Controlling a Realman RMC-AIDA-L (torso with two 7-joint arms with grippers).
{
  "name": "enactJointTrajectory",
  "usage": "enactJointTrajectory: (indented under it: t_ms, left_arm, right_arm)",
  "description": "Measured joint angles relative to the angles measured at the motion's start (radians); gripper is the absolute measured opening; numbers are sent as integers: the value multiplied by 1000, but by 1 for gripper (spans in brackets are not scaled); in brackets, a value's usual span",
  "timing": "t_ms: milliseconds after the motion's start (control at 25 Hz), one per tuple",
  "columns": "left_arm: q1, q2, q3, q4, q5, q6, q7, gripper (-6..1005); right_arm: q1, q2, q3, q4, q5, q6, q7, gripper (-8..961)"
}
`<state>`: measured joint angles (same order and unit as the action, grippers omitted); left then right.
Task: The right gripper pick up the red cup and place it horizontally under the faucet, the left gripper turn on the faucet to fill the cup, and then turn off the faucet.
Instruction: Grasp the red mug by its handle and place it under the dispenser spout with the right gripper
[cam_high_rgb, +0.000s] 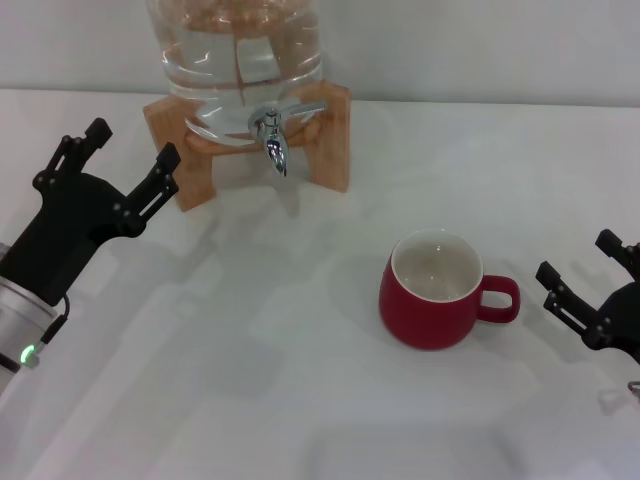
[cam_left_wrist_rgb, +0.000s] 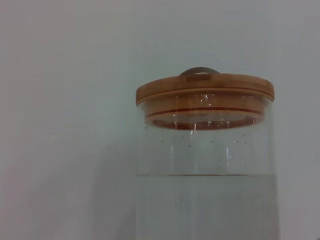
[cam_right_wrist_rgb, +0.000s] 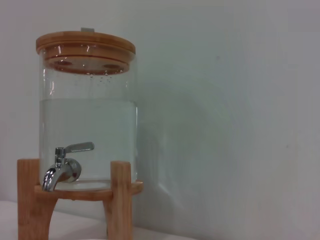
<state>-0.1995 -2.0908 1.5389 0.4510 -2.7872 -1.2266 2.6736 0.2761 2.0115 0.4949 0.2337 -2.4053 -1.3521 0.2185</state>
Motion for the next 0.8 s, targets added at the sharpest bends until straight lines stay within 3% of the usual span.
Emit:
enactJointTrajectory:
  t_ms: [800]
  left_arm:
    - [-10,0,1,0,0,3,0,875]
  right_arm:
    - [-17,-2,-68,-14,1,-17,4,841]
